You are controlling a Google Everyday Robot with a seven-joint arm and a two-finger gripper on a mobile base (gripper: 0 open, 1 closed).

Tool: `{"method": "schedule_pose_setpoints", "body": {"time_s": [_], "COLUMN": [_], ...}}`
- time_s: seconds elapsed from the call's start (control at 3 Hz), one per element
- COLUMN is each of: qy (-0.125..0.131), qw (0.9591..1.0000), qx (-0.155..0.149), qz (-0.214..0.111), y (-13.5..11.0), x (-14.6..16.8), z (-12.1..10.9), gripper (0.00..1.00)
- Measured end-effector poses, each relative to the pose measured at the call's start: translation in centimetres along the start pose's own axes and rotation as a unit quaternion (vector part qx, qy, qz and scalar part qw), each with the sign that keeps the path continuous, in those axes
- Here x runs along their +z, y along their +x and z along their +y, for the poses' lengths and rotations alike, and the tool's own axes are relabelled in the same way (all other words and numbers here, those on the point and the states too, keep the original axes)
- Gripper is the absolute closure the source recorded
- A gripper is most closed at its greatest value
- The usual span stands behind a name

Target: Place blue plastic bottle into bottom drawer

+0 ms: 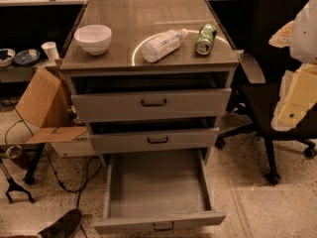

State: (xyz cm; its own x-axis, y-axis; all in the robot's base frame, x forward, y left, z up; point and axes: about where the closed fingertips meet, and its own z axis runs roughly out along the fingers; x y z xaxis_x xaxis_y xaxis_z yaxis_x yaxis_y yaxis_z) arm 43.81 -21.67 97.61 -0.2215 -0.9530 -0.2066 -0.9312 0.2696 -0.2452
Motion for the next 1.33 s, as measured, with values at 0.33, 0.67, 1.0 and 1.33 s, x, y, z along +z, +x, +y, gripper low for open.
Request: {"method": "schedule_pose_setpoints", "body": {"time_s": [0.33,0.67,1.0,1.33], "qy": [0.000,0.009,0.022,0.019], "qw": [1.0000,0.9973,0.9905,0.9913], "qx": [0.000,0.058,0.085,0.031], "qz": [0.000,-0.045,-0.106,-0.126], "y": [0.0,-2.2,-5.4,-9.1], "x": [0.0,0.8,2.0,3.6], "z": [0.0,-2.5,-6.0,-10.0], "gripper": [0.00,0.00,0.00,0.00]}}
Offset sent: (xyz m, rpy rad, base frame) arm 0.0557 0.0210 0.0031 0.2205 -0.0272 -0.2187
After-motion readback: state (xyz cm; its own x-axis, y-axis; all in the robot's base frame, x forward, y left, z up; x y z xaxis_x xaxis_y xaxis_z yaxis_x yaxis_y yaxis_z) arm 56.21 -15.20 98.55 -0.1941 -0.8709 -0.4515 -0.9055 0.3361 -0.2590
